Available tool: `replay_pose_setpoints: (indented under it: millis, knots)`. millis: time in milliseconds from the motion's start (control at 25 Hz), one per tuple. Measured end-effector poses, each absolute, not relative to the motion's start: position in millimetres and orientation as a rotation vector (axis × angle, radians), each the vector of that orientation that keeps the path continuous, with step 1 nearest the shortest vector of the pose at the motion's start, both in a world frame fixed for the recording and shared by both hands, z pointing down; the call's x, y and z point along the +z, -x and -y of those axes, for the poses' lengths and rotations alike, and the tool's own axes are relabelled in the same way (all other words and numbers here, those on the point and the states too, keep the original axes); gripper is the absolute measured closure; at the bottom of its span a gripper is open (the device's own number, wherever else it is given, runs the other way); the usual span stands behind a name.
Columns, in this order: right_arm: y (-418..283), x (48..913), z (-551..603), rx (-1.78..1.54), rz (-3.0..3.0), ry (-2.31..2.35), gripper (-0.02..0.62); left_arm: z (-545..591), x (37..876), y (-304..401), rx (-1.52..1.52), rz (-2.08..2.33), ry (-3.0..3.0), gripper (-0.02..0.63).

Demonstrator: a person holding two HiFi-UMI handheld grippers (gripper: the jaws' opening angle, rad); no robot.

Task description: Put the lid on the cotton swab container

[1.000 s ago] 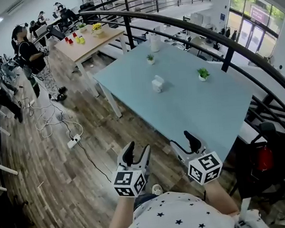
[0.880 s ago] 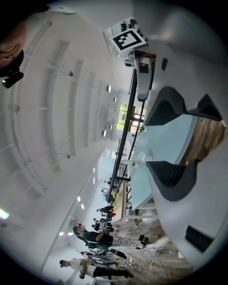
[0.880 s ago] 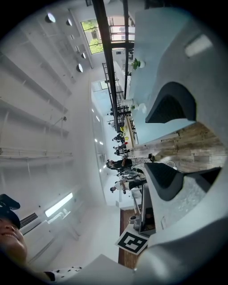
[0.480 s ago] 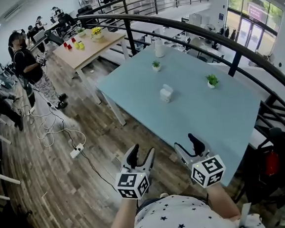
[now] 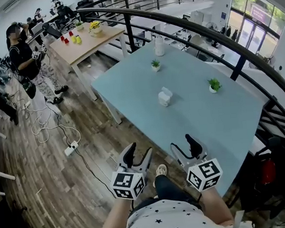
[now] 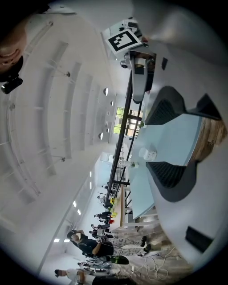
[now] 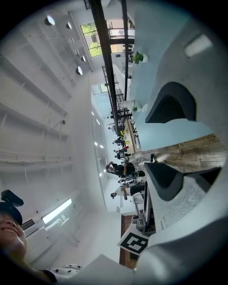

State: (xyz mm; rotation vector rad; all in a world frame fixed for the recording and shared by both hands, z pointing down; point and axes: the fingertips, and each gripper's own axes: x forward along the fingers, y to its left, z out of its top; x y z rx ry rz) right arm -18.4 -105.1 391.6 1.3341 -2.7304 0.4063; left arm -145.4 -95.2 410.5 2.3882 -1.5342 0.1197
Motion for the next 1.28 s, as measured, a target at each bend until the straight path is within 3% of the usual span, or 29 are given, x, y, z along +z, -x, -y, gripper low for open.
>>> replay_pose_setpoints:
  millis: [1280]
  knots:
    - [-0.9,466.2,372.6,0.517,2.574,-1.320,0.334,361.0,509.1,88.0,0.361,1.252,-2.463,0.281]
